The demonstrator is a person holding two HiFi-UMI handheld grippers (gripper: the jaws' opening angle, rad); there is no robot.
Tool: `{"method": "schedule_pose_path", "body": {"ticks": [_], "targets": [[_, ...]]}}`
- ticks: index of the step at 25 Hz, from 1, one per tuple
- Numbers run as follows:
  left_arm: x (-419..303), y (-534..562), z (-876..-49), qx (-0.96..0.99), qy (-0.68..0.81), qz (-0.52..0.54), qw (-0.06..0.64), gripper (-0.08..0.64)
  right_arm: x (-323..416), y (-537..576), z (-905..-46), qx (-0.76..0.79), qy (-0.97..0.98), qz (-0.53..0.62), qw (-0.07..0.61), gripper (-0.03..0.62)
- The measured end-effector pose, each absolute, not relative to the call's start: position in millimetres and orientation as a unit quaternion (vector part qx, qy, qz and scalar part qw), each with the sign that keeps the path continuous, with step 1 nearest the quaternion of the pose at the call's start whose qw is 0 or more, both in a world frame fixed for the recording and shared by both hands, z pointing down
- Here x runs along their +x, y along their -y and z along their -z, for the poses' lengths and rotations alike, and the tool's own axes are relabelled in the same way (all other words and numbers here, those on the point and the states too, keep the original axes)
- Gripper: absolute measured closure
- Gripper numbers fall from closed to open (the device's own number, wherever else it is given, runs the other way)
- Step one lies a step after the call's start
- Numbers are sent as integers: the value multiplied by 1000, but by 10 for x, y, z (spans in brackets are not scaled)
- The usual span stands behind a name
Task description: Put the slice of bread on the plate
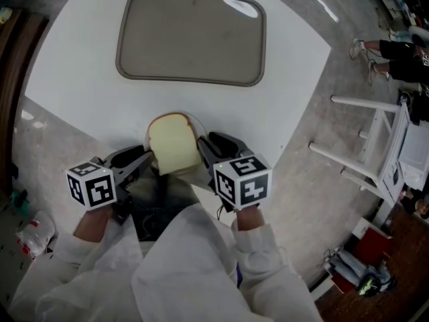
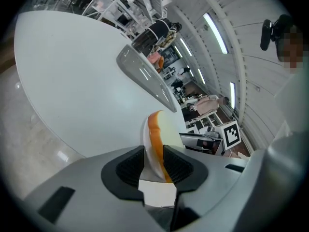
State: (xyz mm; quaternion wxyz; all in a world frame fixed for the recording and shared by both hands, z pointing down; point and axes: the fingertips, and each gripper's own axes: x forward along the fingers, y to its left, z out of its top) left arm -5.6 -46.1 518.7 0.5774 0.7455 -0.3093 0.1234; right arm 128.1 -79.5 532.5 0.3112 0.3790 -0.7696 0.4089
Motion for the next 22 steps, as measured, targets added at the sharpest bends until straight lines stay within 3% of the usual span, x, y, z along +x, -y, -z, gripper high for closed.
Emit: {"method": "schedule_pose_path", "body": {"ticks": [11,22], "targets": [[-96,501,-5231,740,328,-131,572,498,1222,775,-5333,378,754,-471,258,525],[-127,492,-5243,719,347,-136,586,514,1211,736,-5300,391,751,-450,284,529]]}}
